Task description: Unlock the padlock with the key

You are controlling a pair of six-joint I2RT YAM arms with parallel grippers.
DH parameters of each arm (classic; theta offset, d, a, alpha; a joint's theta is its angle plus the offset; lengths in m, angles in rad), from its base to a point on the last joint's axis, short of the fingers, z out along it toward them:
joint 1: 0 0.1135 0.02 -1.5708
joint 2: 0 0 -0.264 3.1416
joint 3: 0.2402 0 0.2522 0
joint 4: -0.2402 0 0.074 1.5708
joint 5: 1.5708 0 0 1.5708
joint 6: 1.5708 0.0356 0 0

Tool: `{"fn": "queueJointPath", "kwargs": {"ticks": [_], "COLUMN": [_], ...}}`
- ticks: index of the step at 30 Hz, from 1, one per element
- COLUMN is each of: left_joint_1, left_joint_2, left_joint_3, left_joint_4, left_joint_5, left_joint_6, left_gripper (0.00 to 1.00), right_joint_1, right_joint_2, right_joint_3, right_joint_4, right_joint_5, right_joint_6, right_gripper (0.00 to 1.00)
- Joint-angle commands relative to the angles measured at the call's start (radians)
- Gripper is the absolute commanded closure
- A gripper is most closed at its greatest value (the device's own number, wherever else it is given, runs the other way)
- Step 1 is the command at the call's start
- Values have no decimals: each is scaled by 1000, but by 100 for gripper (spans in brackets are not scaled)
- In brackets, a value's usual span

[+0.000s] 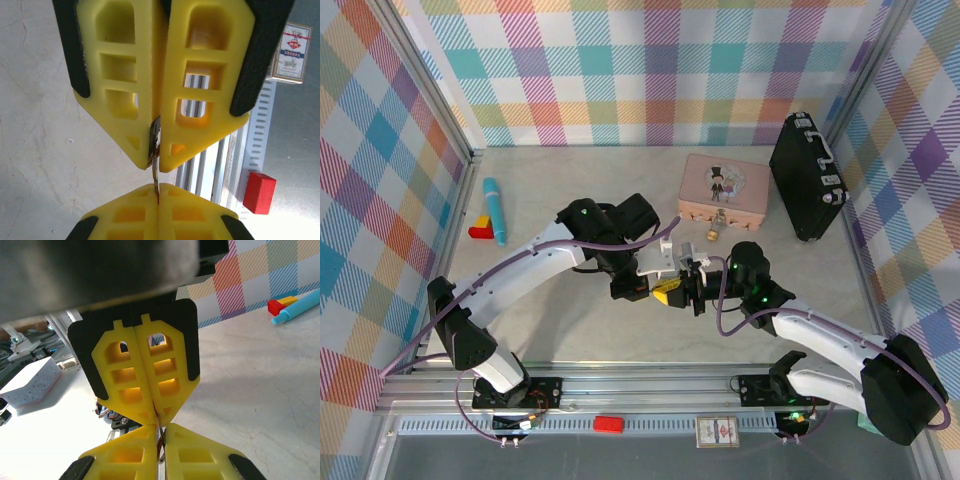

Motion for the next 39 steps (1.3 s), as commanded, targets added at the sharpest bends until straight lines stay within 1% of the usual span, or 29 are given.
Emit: {"fn": "queueJointPath", "kwargs": {"ticks": [1, 7, 13, 15, 16, 19, 21, 22, 23, 26, 28, 30, 33, 35, 36, 37, 39], "left_joint_1": [-12, -12, -12, -11, -9, 9, 32, 43, 52, 74, 92, 110, 127, 132, 132, 133, 134], "left_joint_2": [-21, -23, -48, -61, -71, -112, -159, -194, -231, -345, -413, -487, -580, -622, -642, -657, -698], "left_joint_3": [8, 5, -11, -15, -19, -46, -90, -123, -162, -281, -360, -460, -595, -653, -674, -690, -728], "left_joint_4": [19, 27, 87, 104, 118, 177, 246, 301, 361, 544, 682, 845, 1041, 1098, 1105, 1111, 1114], "left_joint_5": [12, 5, -37, -44, -52, -74, -69, -55, -44, -32, -27, -49, -132, -194, -242, -277, -330], "left_joint_6": [17, 14, -5, -12, -20, -50, -74, -91, -110, -184, -241, -322, -437, -497, -531, -564, -639], "left_gripper": [100, 100, 99, 96, 93, 79, 71, 64, 58, 52, 52, 51, 51, 55, 56, 56, 51], "right_joint_1": [17, 19, 22, 22, 23, 22, 21, 22, 21, 21, 22, 21, 21, 22, 22, 21, 22], "right_joint_2": [2, 2, -4, -12, -19, -38, -53, -62, -68, -84, -92, -99, -125, -153, -171, -191, -237], "right_joint_3": [33, 35, 36, 33, 31, 25, 17, 13, 11, 8, 6, 7, 8, 6, 7, 7, 6], "right_joint_4": [-12, -18, -34, -44, -51, -70, -78, -86, -94, -113, -114, -123, -147, -170, -193, -224, -287], "right_joint_5": [-37, -24, 16, 46, 64, 114, 154, 182, 203, 244, 266, 307, 379, 416, 458, 502, 572], "right_joint_6": [-22, -19, -6, 1, 5, 20, 33, 42, 46, 66, 83, 112, 174, 216, 241, 268, 317], "right_gripper": [89, 93, 100, 100, 100, 100, 100, 100, 100, 100, 100, 100, 100, 100, 100, 100, 100]}}
